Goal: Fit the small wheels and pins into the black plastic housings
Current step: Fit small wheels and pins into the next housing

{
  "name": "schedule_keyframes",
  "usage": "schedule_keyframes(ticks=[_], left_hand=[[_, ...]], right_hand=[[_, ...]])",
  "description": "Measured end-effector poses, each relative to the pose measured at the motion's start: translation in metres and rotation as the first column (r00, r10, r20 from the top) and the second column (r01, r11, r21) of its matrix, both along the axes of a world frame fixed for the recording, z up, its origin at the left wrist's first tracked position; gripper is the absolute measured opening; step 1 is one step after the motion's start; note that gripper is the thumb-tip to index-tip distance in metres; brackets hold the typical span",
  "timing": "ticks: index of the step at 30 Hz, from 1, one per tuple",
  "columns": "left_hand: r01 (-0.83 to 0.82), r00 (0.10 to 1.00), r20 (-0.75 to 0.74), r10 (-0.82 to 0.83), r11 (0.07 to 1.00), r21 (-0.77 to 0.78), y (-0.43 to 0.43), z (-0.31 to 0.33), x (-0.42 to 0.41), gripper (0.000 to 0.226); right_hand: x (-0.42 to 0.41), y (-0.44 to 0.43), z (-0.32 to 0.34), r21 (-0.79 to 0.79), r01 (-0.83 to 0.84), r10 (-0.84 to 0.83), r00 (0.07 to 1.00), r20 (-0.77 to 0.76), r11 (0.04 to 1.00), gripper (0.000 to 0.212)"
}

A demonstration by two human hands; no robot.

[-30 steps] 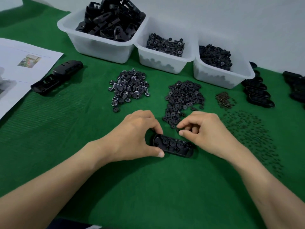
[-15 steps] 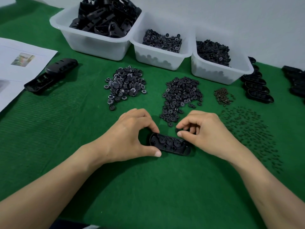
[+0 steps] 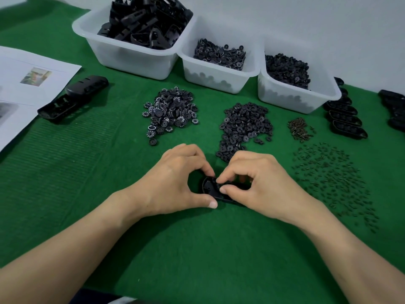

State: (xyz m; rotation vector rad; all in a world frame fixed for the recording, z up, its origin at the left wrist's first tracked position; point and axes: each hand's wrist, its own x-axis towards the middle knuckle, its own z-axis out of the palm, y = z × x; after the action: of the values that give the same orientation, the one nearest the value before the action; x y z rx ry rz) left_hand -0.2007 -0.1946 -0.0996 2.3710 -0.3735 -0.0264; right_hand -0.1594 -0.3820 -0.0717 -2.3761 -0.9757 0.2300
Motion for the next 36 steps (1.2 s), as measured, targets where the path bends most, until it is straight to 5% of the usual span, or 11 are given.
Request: schedule_keyframes(ticks=[14, 19, 26, 36], left_hand=[[0.002, 1.0, 0.001, -0.002, 1.0, -0.001, 0.001, -0.001, 0.0, 0.042], [0.018, 1.0, -0.012, -0.018, 1.0, -0.001, 0.001, 0.0, 0.0, 0.038], [0.015, 1.0, 0.002, -0.015, 1.0, -0.018, 0.001, -0.002, 0.0, 0.038], [0.021, 1.0, -0.005, -0.021, 1.0, -0.002, 0.002, -0.002, 0.0, 0.038]], right_hand=[[0.002, 0.005, 0.005, -0.088, 0.017, -0.02, 0.999, -0.029, 0.996, 0.002], [0.024, -0.01, 0.004, -0.052, 0.273, -0.275, 0.96, -0.054, 0.961, 0.009], [0.019, 0.001, -0.013, -0.068, 0.313, -0.311, 0.95, 0.036, 0.947, 0.006], [0.018, -0.017, -0.007, -0.01, 0.279, -0.276, 0.945, -0.173, 0.96, 0.022]])
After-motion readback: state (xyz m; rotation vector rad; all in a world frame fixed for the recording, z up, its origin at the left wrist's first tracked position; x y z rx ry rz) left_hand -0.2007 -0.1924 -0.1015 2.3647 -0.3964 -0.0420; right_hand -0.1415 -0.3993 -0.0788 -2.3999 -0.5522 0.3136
